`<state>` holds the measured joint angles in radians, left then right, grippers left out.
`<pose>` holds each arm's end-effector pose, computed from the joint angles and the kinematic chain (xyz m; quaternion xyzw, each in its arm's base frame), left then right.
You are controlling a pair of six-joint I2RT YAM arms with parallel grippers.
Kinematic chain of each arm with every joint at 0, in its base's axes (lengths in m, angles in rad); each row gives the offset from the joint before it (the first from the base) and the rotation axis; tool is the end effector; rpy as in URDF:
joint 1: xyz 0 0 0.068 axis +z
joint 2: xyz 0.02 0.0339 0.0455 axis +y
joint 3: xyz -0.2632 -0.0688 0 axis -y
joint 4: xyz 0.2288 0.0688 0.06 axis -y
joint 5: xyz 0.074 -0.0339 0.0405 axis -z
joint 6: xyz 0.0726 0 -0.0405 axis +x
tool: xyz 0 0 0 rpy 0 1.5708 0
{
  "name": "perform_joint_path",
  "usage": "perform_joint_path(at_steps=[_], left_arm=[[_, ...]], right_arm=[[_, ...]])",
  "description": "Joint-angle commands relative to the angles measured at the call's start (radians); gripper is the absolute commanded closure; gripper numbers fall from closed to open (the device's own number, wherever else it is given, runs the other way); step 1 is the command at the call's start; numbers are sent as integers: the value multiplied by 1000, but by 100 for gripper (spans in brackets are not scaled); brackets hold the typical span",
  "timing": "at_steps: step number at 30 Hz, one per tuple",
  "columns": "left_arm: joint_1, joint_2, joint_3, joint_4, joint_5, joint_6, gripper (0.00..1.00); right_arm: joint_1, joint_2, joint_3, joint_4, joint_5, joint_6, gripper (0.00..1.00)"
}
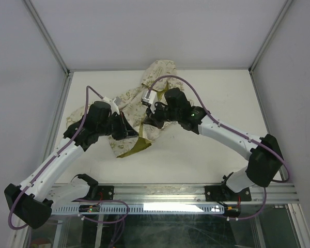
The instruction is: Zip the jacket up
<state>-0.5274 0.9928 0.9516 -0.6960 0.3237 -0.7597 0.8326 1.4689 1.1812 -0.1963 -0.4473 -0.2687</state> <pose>0.1725 -0.1272 0.2885 -0.0398 0.9039 -0.3576 0.2312 0.2144 0.2823 0.3031 -0.5344 0.6513 0.3226 0.4314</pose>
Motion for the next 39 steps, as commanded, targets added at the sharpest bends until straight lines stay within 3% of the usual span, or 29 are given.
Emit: perform_joint_path(at_steps=[1,13,18,21,26,33,39], left_arm=[[2,-31,-21,-178,85,72,100],[1,-123,-15,-510,-39,105,100],[1,-148,12,-528,-123,76,100],[1,-129,80,-431,-172,69,66],[1,-50,169,-190,-206,108,40],[1,88,74,280,-92,127,22],[0,243,63,530,-8,152,21]], right_arm=[[-70,79,146,-78,113,-10,100],[-403,222,301,-175,212,189,100],[-410,183,267,-149,100,189,100],[-347,135,244,-164,70,133,100],[-264,45,190,-175,28,143,100],[-196,-46,151,-195,-21,179,100],[-185,-71,136,-191,-47,203,100]])
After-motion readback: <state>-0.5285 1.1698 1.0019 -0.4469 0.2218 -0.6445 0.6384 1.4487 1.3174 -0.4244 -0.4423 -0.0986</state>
